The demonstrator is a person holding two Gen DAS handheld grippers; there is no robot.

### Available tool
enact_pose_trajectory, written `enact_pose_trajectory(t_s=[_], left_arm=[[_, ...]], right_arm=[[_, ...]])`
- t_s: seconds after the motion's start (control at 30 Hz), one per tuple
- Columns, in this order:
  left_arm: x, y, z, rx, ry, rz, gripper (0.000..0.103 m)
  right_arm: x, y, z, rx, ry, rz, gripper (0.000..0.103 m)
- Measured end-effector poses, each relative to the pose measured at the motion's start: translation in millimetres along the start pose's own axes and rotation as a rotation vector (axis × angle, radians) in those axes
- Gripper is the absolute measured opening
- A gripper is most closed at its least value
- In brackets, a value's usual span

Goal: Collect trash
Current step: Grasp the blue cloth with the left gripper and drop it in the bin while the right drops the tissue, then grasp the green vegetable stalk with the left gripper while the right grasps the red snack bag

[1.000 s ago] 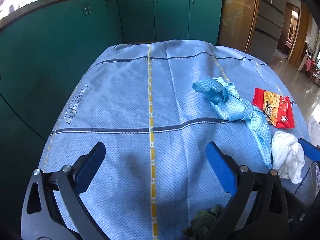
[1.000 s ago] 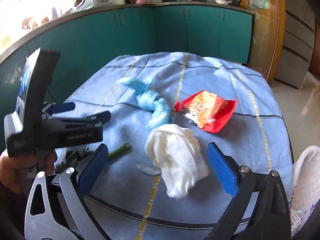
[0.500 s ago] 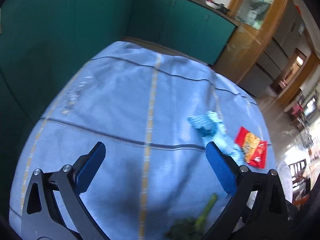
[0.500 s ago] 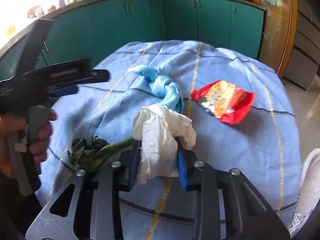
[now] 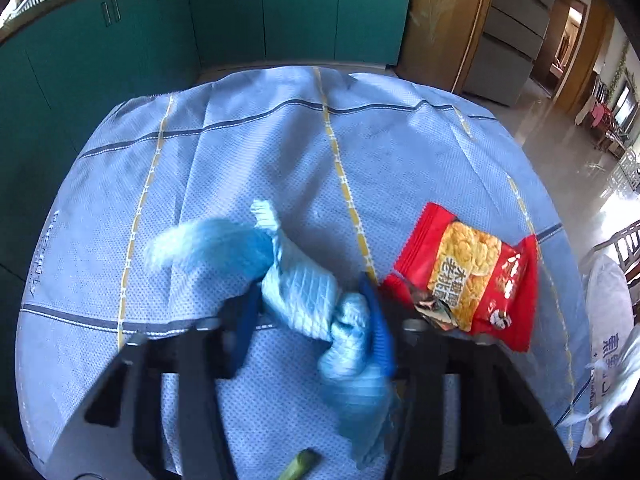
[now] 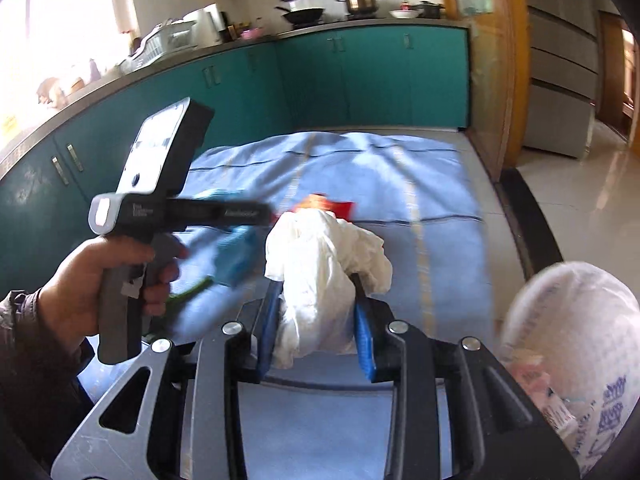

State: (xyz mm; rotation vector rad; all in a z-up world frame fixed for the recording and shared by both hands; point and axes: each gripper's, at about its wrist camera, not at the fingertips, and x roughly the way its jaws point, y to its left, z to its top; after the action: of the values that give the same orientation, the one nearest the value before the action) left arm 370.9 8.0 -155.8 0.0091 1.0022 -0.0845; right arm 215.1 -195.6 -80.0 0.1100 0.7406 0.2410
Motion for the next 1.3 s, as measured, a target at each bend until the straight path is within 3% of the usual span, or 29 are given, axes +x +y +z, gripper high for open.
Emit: enact_pose_trajectory(t_s=[0.1, 0.27, 0.43, 0.6, 0.67, 0.7, 0.73, 0.77, 0.8, 0.9, 0.97, 1.17, 1.23, 1.3], left_arm=[[-15, 8, -6, -0.052, -0.030, -0.044, 0.034], [-71, 3, -13, -0.081, -0.164, -0.159, 0.034], [-128, -57, -21, 0.034, -0.287, -0.321, 0.034], [-148, -149, -44, 0.208, -0.299, -0.468, 0.035], [-142, -187, -58, 0.275, -0.255, -0.523, 0.044], [-137, -205, -65, 0.309, -0.234, -0.550, 0.052], [-134, -218, -71, 0.338, -0.225, -0.560, 0.073], [-133, -230, -79, 0.370, -0.228, -0.556, 0.085], [-132, -240, -87, 0.411, -0.249, -0.527, 0.085], [-130, -244, -96, 0.500, -0.264, -0.406, 0.085], [-134, -223, -97, 0.507, -0.275, -0.313, 0.085], [-144, -95, -82, 0.432, -0.278, -0.005, 0.085], [-141, -40, -85, 0.369, -0.225, 0.016, 0.085], [-138, 1, -95, 0.302, -0.161, -0.017, 0.085]], right_arm=[[-20, -27, -4, 0.054, -0.032, -0.043, 0.034], [-57, -81, -11, 0.184, -0.094, -0.136, 0.034], [-84, -123, -26, 0.269, -0.109, -0.294, 0.034], [-90, -152, -41, 0.310, -0.059, -0.415, 0.035], [-95, -163, -47, 0.336, -0.061, -0.446, 0.041], [-98, -166, -49, 0.348, -0.068, -0.453, 0.052], [-103, -171, -51, 0.365, -0.085, -0.465, 0.067], [-108, -176, -53, 0.376, -0.098, -0.476, 0.075], [-113, -180, -55, 0.395, -0.119, -0.489, 0.082], [-118, -187, -55, 0.435, -0.145, -0.439, 0.083], [-112, -180, -50, 0.417, -0.141, -0.372, 0.083], [-59, -114, -9, 0.245, -0.086, -0.147, 0.083], [-35, -84, 10, 0.200, -0.063, -0.056, 0.083], [-6, -50, 28, 0.147, -0.035, 0.026, 0.084]])
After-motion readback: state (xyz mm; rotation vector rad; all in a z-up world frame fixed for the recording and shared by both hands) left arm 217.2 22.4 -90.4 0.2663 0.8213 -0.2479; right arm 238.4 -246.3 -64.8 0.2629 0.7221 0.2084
